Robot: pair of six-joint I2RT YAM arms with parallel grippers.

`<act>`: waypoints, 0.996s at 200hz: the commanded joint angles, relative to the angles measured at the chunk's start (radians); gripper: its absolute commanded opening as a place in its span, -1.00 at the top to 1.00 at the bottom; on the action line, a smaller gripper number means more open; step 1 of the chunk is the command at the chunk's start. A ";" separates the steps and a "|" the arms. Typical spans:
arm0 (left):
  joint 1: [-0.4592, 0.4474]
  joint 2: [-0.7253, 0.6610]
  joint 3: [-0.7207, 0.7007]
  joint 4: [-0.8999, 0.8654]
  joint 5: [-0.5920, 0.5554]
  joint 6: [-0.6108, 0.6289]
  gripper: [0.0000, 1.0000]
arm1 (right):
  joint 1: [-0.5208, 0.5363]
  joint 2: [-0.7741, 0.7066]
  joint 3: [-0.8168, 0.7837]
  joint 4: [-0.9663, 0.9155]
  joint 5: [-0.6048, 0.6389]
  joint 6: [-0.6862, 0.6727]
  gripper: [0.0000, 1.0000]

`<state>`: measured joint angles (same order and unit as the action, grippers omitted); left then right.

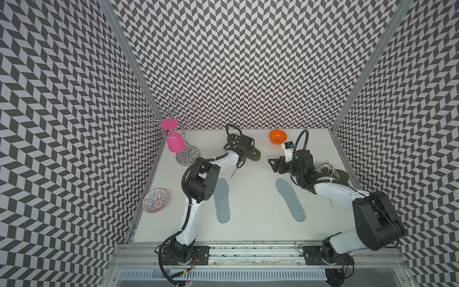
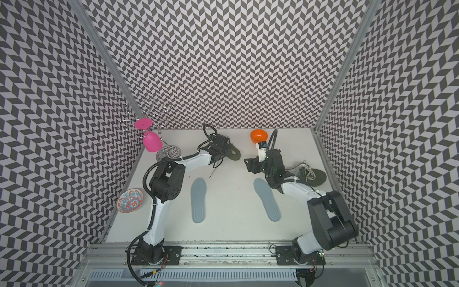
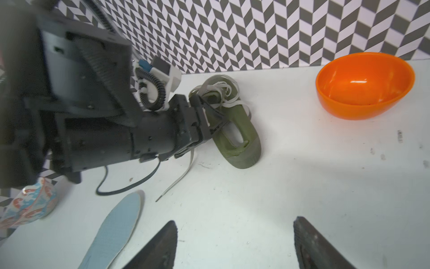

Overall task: Insert the insole into the shoe
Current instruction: Move the shoe to the center of the board.

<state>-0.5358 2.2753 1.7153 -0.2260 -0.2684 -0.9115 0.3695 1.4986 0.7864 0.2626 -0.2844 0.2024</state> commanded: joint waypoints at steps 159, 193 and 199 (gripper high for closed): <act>-0.111 -0.430 -0.600 0.211 0.154 0.032 0.72 | 0.186 0.197 0.217 -0.361 0.162 0.059 -0.66; -0.144 -0.469 -0.647 0.237 0.156 0.038 0.73 | 0.248 0.245 0.239 -0.359 0.211 0.083 -0.67; -0.149 -0.476 -0.655 0.241 0.158 0.039 0.73 | 0.256 0.261 0.250 -0.365 0.225 0.084 -0.67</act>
<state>-0.6647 1.8481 1.0992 -0.0376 -0.1184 -0.8497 0.5930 1.7073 0.9977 -0.0990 -0.1207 0.2726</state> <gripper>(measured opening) 0.138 0.833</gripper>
